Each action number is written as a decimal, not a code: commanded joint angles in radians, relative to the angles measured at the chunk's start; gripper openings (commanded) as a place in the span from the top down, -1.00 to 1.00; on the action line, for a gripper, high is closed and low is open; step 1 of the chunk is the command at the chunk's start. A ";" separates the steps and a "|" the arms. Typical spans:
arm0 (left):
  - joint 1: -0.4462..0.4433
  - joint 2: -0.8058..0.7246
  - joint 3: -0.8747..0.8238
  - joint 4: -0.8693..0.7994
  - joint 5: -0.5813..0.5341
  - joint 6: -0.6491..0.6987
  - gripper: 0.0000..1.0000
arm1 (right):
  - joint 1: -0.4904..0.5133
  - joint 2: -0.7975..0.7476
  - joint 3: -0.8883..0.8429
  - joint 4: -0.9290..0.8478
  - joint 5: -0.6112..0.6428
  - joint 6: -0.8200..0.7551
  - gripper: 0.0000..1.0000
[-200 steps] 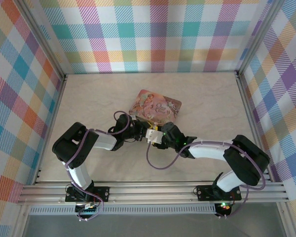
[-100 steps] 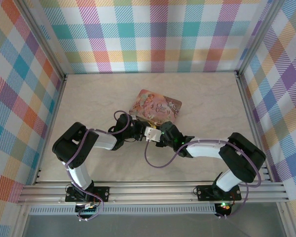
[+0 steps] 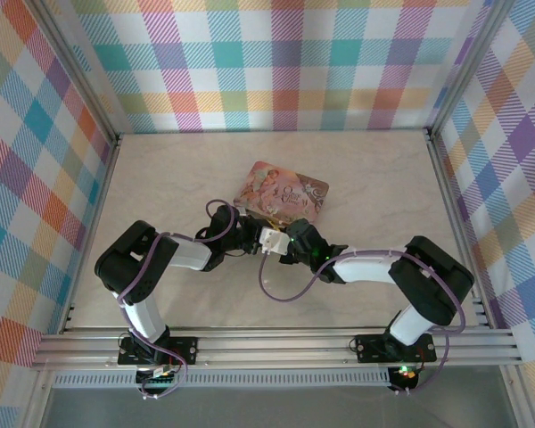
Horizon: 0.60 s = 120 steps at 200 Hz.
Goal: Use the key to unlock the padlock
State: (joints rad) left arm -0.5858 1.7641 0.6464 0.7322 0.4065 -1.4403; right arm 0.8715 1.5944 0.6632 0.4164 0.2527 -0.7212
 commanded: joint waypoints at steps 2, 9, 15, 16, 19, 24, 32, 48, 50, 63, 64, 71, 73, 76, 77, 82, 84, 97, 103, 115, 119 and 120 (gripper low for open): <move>-0.014 0.021 0.013 -0.049 0.034 -0.014 1.00 | 0.007 0.027 0.029 0.047 0.017 0.008 0.79; -0.014 0.021 0.012 -0.048 0.034 -0.016 1.00 | 0.006 0.029 0.029 0.050 0.024 0.014 0.82; -0.014 0.020 0.013 -0.049 0.034 -0.017 1.00 | 0.006 0.029 0.026 0.053 0.029 0.018 0.85; -0.014 0.020 0.013 -0.049 0.034 -0.016 1.00 | 0.006 0.029 0.026 0.054 0.030 0.019 0.86; -0.014 0.019 0.013 -0.049 0.034 -0.017 1.00 | 0.006 0.029 0.025 0.056 0.033 0.023 0.87; -0.014 0.020 0.013 -0.050 0.033 -0.017 1.00 | 0.006 0.027 0.023 0.058 0.037 0.029 0.89; -0.014 0.019 0.013 -0.050 0.034 -0.017 1.00 | 0.006 0.026 0.022 0.063 0.045 0.042 0.92; -0.014 0.018 0.013 -0.049 0.034 -0.016 1.00 | 0.007 0.019 0.018 0.067 0.054 0.070 0.95; -0.014 0.018 0.013 -0.049 0.034 -0.016 1.00 | 0.006 0.018 0.017 0.068 0.057 0.075 0.96; -0.014 0.018 0.013 -0.049 0.034 -0.017 1.00 | 0.006 0.014 0.019 0.068 0.068 0.105 0.99; -0.014 0.017 0.012 -0.048 0.033 -0.017 1.00 | 0.006 0.014 0.018 0.068 0.069 0.108 0.99; -0.014 0.017 0.013 -0.050 0.032 -0.017 1.00 | 0.006 0.011 0.017 0.069 0.069 0.128 1.00; -0.014 0.017 0.013 -0.049 0.033 -0.017 1.00 | 0.006 0.010 0.017 0.070 0.069 0.135 1.00; -0.014 0.017 0.013 -0.049 0.033 -0.016 1.00 | 0.005 0.009 0.017 0.070 0.069 0.146 1.00; -0.014 0.017 0.013 -0.049 0.033 -0.017 1.00 | 0.005 0.009 0.017 0.070 0.070 0.149 1.00; -0.014 0.018 0.013 -0.050 0.033 -0.017 1.00 | 0.005 0.006 0.019 0.070 0.069 0.165 1.00; -0.014 0.018 0.013 -0.050 0.033 -0.017 1.00 | 0.006 0.006 0.018 0.069 0.068 0.171 1.00; -0.014 0.017 0.013 -0.050 0.034 -0.017 1.00 | 0.006 0.005 0.021 0.070 0.071 0.220 1.00; -0.014 0.017 0.013 -0.048 0.034 -0.017 1.00 | 0.006 0.004 0.022 0.071 0.072 0.242 1.00; -0.014 0.017 0.013 -0.051 0.034 -0.017 1.00 | 0.006 0.003 0.022 0.075 0.073 0.298 1.00; -0.014 0.017 0.013 -0.050 0.033 -0.017 1.00 | 0.006 0.005 0.021 0.077 0.070 0.317 1.00; -0.014 0.017 0.013 -0.051 0.033 -0.017 1.00 | 0.006 0.005 0.022 0.076 0.070 0.323 1.00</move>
State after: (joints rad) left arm -0.5850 1.7660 0.6518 0.7307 0.3885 -1.4441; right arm 0.8787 1.5963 0.6632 0.4309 0.2955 -0.5465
